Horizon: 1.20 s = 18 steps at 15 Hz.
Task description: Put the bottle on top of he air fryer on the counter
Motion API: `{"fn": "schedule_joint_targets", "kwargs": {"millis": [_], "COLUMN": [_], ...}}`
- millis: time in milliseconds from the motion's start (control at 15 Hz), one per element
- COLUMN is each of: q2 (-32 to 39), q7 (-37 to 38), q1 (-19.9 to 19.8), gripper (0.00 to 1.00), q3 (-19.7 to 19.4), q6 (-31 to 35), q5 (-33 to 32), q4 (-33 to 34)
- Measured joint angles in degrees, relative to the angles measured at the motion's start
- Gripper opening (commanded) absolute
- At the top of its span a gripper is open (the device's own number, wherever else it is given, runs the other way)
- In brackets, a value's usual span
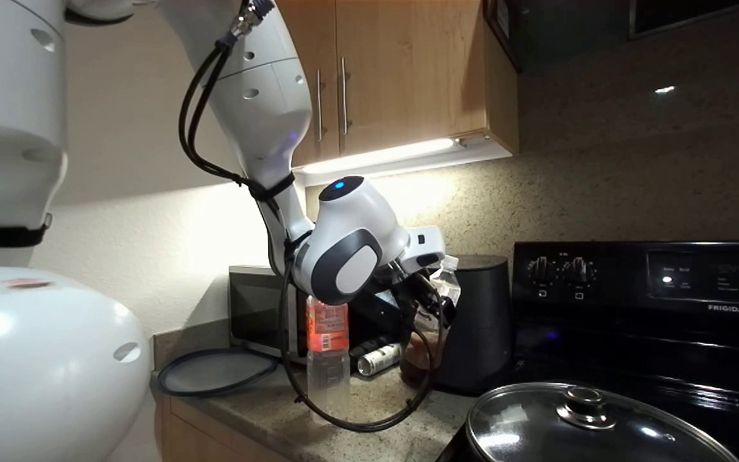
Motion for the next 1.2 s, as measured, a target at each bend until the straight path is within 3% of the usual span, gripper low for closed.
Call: {"fn": "schedule_joint_targets", "kwargs": {"millis": [333,1200], "q2": [1.40,13.00], "q7": [1.14,4.80], "q1": [-1.92,-9.01], "gripper": [0.29,0.29], "q3": [1.42,5.31], "q6": [-1.60,-1.74], "q5": [-2.75,-10.54], "q4": [0.38,7.48]}}
